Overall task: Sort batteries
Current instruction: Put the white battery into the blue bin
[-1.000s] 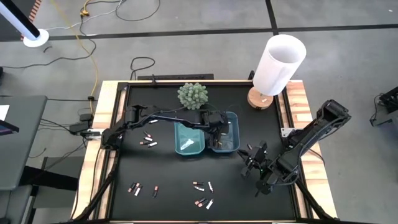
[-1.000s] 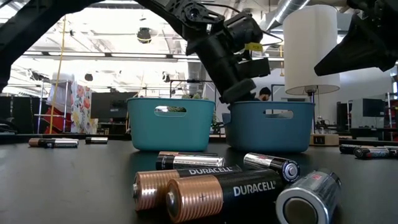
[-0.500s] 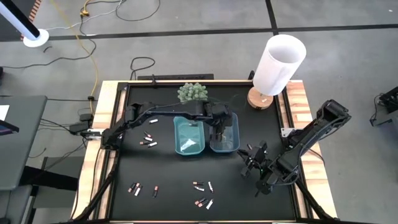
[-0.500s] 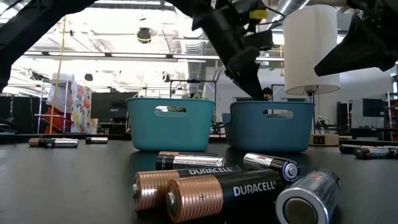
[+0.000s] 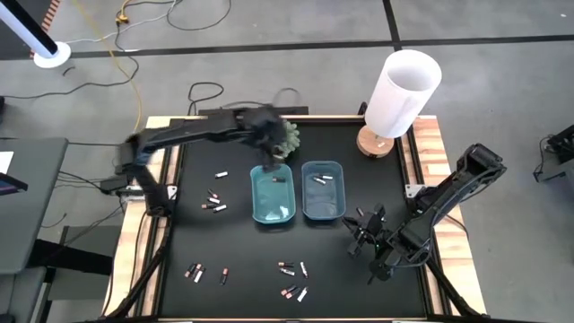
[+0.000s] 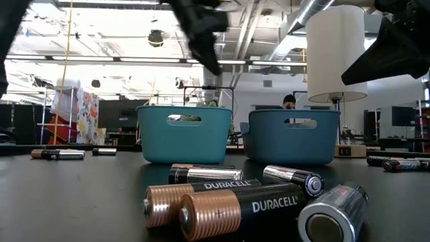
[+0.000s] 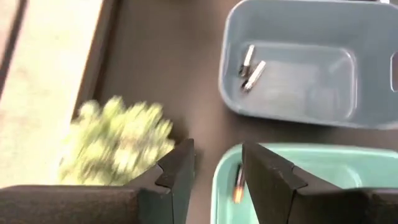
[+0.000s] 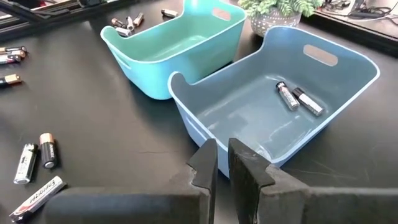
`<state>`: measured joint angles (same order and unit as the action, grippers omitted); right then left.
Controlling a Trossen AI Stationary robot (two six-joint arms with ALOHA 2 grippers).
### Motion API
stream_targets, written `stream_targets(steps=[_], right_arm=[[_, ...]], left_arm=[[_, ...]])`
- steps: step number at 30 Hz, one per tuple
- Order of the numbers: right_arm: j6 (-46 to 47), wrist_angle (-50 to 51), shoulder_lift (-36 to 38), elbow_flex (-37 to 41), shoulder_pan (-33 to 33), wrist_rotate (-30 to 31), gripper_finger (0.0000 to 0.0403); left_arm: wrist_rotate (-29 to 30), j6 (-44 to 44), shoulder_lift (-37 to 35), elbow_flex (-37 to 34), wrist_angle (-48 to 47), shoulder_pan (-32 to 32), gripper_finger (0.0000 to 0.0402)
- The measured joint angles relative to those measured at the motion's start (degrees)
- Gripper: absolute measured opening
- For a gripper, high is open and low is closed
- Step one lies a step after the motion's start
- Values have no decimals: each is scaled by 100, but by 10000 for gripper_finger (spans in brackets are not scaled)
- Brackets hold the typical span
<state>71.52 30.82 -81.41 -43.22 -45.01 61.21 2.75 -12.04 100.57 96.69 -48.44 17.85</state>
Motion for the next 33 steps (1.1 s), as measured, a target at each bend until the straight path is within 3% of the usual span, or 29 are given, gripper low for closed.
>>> stream_targets(steps=[9,16,21,27,33], right_arm=[[3,-31,0,0,0,-9,59],[3,-71,0,2,55,-9,59],[-1,-66,0,1,134,-9,59],[-3,-9,0,2,273,-9,59],[-5,27,0,2,284,-50,59]], left_arm=[[173,471,-2921,-3857,1339,371,129],[351,503,-4257,-5570,1661,715,129],[357,563,-4325,-6003,1668,1086,129],[378,525,-3830,-6182,1700,1675,129],[373,416,-3319,-6201,1735,1835,129]])
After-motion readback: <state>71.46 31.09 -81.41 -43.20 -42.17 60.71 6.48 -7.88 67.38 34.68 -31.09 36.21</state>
